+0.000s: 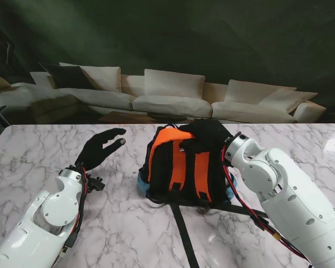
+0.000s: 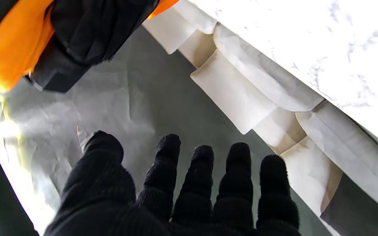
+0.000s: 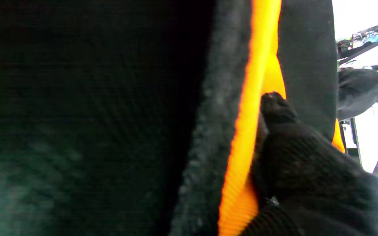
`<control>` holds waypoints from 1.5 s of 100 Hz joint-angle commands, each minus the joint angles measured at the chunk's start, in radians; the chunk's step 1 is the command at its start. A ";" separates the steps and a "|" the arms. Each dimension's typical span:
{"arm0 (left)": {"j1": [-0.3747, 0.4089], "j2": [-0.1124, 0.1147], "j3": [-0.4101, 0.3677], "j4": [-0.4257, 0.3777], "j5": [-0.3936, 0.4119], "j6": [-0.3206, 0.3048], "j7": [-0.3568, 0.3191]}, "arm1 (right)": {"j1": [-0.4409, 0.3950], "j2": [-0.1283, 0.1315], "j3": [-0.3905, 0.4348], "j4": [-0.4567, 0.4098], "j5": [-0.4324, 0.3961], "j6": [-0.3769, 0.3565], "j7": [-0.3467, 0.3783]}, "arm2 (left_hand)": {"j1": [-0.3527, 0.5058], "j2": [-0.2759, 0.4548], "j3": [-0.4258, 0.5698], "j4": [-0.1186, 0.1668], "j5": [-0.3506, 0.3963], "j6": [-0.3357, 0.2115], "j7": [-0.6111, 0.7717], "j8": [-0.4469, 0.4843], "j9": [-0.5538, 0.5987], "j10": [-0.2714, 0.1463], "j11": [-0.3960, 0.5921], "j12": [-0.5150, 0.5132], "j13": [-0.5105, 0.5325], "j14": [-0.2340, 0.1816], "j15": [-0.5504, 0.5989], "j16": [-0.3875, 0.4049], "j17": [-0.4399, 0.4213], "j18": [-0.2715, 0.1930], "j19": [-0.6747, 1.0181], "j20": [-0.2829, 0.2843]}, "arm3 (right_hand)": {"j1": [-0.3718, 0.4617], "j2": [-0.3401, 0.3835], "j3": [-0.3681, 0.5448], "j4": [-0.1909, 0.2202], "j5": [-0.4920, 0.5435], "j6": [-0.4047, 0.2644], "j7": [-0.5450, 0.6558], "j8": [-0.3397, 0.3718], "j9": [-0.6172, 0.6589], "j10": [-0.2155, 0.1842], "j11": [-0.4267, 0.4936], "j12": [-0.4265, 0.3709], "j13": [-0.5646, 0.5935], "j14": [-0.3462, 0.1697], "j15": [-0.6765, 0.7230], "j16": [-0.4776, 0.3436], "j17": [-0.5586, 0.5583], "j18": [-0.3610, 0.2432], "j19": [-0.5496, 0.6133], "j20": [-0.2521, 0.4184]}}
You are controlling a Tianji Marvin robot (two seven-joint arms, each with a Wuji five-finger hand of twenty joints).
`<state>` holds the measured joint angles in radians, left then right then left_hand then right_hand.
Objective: Put the umbrella and water cup into the side pockets of the backpack
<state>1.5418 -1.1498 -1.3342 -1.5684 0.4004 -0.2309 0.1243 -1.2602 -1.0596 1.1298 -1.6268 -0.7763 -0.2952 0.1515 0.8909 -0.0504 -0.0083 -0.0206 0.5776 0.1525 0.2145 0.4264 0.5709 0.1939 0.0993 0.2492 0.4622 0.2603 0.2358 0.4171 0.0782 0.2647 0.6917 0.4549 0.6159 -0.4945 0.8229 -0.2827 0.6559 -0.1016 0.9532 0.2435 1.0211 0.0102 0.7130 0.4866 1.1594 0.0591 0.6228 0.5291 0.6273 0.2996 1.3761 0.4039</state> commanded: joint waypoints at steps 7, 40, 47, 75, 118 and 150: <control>-0.003 0.003 0.004 0.007 -0.008 -0.007 -0.011 | -0.002 -0.001 -0.004 0.014 -0.017 -0.009 -0.005 | 0.010 0.046 -0.021 0.010 -0.016 -0.003 -0.020 0.003 0.003 -0.011 0.008 0.002 -0.013 -0.015 -0.020 -0.005 -0.016 0.006 -0.028 -0.011 | -0.134 0.100 0.047 0.110 -0.075 -0.072 -0.151 0.060 -0.180 0.009 -0.083 -0.055 -0.167 0.013 -0.187 -0.055 -0.151 0.045 -0.131 0.014; -0.010 0.003 0.008 0.019 0.006 -0.016 -0.003 | -0.020 -0.005 0.053 -0.090 -0.021 0.031 -0.001 | 0.004 0.047 -0.021 0.010 -0.037 -0.003 -0.029 0.000 -0.015 -0.013 0.003 0.002 -0.022 -0.017 -0.026 -0.004 -0.025 0.013 -0.053 -0.009 | -0.395 0.129 -0.207 0.192 -0.432 0.129 -0.548 0.143 -0.744 0.120 -0.276 -0.238 -0.630 0.173 -0.491 -0.324 -0.433 0.174 -0.457 -0.118; -0.009 0.001 0.010 0.020 0.001 -0.016 0.001 | -0.012 -0.008 0.065 -0.105 -0.021 0.034 -0.016 | 0.002 0.048 -0.021 0.010 -0.041 -0.001 -0.030 -0.001 -0.017 -0.012 0.004 0.002 -0.023 -0.019 -0.025 -0.003 -0.026 0.012 -0.054 -0.006 | -0.383 0.114 -0.216 0.194 -0.433 0.128 -0.554 0.143 -0.745 0.119 -0.280 -0.241 -0.638 0.168 -0.493 -0.332 -0.446 0.155 -0.469 -0.126; -0.006 0.000 0.009 0.018 0.005 -0.016 0.009 | -0.005 -0.022 0.143 -0.145 -0.035 0.024 -0.106 | -0.002 0.051 -0.019 0.010 -0.040 0.003 -0.029 -0.001 -0.011 -0.011 0.011 0.006 -0.021 -0.016 -0.023 0.001 -0.027 0.013 -0.059 0.004 | -0.317 0.212 -0.270 0.211 -0.386 0.102 -0.544 0.162 -0.686 0.102 -0.262 -0.233 -0.605 0.098 -0.453 -0.322 -0.436 0.093 -0.441 -0.112; 0.000 -0.003 -0.002 0.014 0.019 -0.030 0.033 | -0.312 -0.076 0.428 -0.190 -0.065 0.001 -0.523 | 0.012 0.061 -0.019 0.011 -0.008 0.011 -0.008 0.008 0.040 -0.008 0.059 0.060 -0.012 -0.003 0.007 0.037 -0.029 0.019 -0.032 0.046 | -0.191 0.347 -0.343 0.225 -0.200 0.031 -0.450 0.173 -0.431 0.039 -0.252 -0.224 -0.491 0.055 -0.403 -0.293 -0.401 0.064 -0.399 -0.094; 0.001 -0.004 -0.006 0.018 0.008 -0.034 0.035 | -0.437 -0.100 0.384 -0.090 -0.030 0.049 -0.649 | 0.013 0.061 -0.020 0.011 0.007 0.008 0.002 0.011 0.055 -0.012 0.065 0.068 0.002 -0.005 0.013 0.043 -0.027 0.024 -0.028 0.052 | -0.211 0.339 -0.324 0.227 -0.187 0.018 -0.419 0.161 -0.415 0.025 -0.252 -0.217 -0.489 0.041 -0.399 -0.282 -0.407 0.057 -0.396 -0.091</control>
<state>1.5414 -1.1508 -1.3401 -1.5511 0.4111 -0.2613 0.1737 -1.6671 -1.1479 1.5366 -1.7612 -0.8193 -0.2671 -0.4959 0.8909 -0.0378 -0.0071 -0.0206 0.5629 0.1542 0.2070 0.4264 0.5986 0.1939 0.1497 0.3038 0.4619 0.2603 0.2352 0.4458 0.0672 0.2655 0.6653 0.4846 0.3945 -0.1958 0.4933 -0.0738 0.4614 -0.0492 0.5177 0.4052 0.6093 0.0493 0.4628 0.2661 0.6765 0.1269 0.2195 0.2323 0.2344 0.3889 0.9823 0.3040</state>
